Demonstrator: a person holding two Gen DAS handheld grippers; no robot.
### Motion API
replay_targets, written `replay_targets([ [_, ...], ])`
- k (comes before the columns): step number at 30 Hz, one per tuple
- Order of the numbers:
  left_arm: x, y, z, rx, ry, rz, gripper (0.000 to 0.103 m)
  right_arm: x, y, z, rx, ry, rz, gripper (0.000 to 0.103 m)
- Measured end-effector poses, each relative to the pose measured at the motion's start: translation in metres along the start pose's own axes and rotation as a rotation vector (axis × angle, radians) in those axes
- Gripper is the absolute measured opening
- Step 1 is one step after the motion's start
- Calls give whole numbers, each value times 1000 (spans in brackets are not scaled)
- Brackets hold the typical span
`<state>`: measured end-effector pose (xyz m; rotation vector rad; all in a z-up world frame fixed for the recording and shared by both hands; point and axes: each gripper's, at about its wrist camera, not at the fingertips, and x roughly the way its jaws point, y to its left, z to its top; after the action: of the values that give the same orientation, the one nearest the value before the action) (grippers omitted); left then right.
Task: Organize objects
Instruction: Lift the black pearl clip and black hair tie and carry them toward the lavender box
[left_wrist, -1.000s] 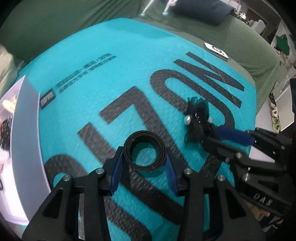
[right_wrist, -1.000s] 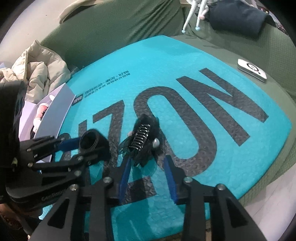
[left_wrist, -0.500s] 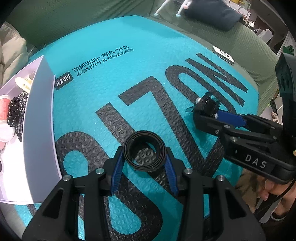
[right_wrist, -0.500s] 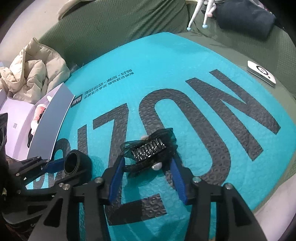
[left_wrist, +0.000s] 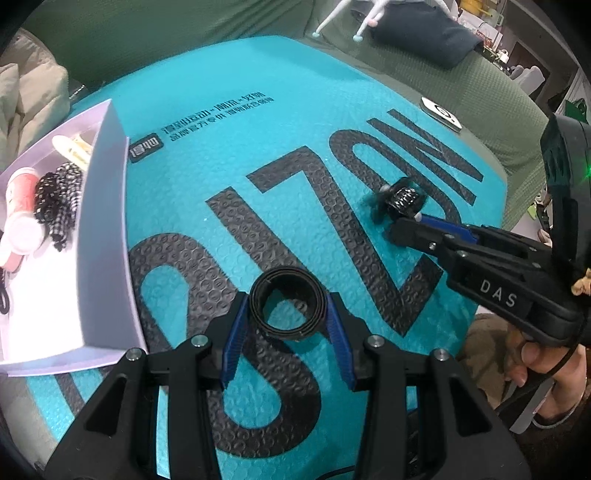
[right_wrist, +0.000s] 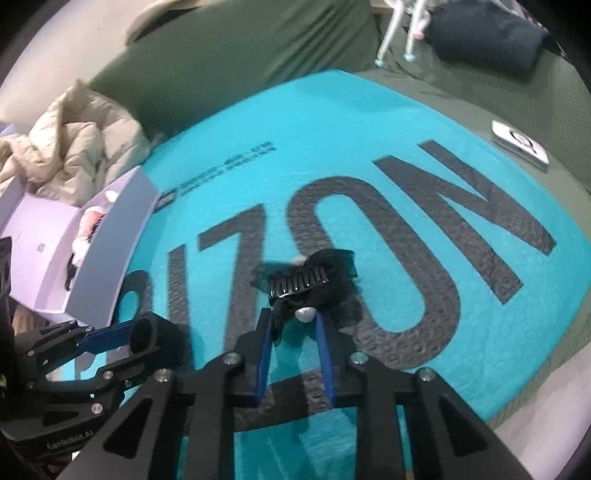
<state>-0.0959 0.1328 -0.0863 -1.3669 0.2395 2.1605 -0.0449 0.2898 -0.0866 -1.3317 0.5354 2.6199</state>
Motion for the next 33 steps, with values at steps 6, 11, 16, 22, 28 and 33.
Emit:
replay_targets([
  [6,-11,5,-4,-3,-11,9,40,8,6,7,-21,18,-54,64],
  [11,-12,3,-2,-2,-18,14,40,17,8,9,-44,46,-93,54],
  [16,-17,1,0,4,-30,16,40,11,-2,7,-1,27,-65,28],
  [22,-29,-2,-3,12,-53,23,40,3,-3,4,5,8,-40,27],
  [28,-45,1,-4,-4,-82,32,40,-21,-3,0,21,-108,35,27],
  [33,-58,3,-3,-4,-103,50,40,-34,0,-6,17,-130,53,26],
])
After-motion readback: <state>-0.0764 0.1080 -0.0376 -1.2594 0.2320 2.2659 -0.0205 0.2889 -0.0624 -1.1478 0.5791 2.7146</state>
